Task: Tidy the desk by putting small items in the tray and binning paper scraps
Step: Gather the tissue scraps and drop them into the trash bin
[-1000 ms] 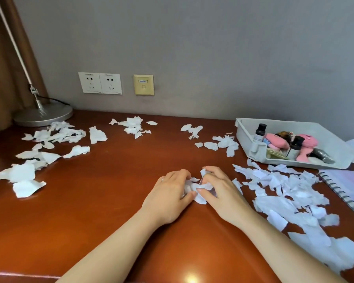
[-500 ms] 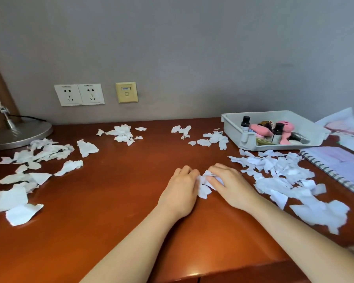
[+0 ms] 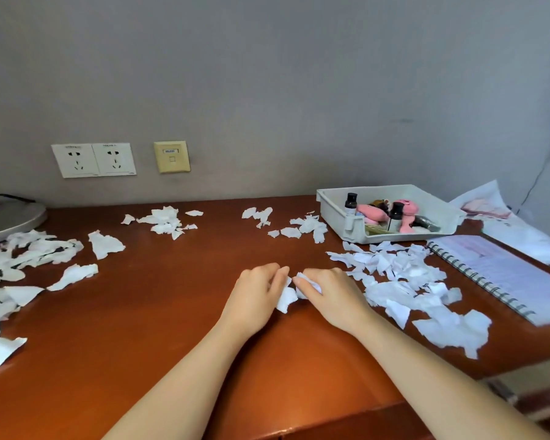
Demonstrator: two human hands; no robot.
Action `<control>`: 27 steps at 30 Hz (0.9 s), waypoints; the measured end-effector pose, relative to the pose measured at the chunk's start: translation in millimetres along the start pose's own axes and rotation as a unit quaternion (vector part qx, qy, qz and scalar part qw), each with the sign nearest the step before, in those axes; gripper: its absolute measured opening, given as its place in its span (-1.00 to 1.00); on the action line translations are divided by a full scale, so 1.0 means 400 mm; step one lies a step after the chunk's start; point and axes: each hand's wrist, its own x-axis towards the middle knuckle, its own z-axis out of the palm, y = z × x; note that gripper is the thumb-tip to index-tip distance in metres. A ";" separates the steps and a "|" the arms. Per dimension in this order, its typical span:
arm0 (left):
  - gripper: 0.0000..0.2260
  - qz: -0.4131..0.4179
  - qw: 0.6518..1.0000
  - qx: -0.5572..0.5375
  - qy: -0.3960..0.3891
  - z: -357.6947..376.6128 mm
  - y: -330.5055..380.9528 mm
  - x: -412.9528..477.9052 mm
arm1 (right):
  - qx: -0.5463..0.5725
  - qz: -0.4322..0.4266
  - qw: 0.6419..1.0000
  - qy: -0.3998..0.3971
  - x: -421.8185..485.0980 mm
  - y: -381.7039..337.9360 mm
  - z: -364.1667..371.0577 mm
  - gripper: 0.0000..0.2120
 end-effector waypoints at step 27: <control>-0.63 -0.029 0.980 -0.152 0.127 0.098 0.334 -0.142 | 0.597 0.168 0.753 0.221 -0.212 0.033 -0.292 -0.62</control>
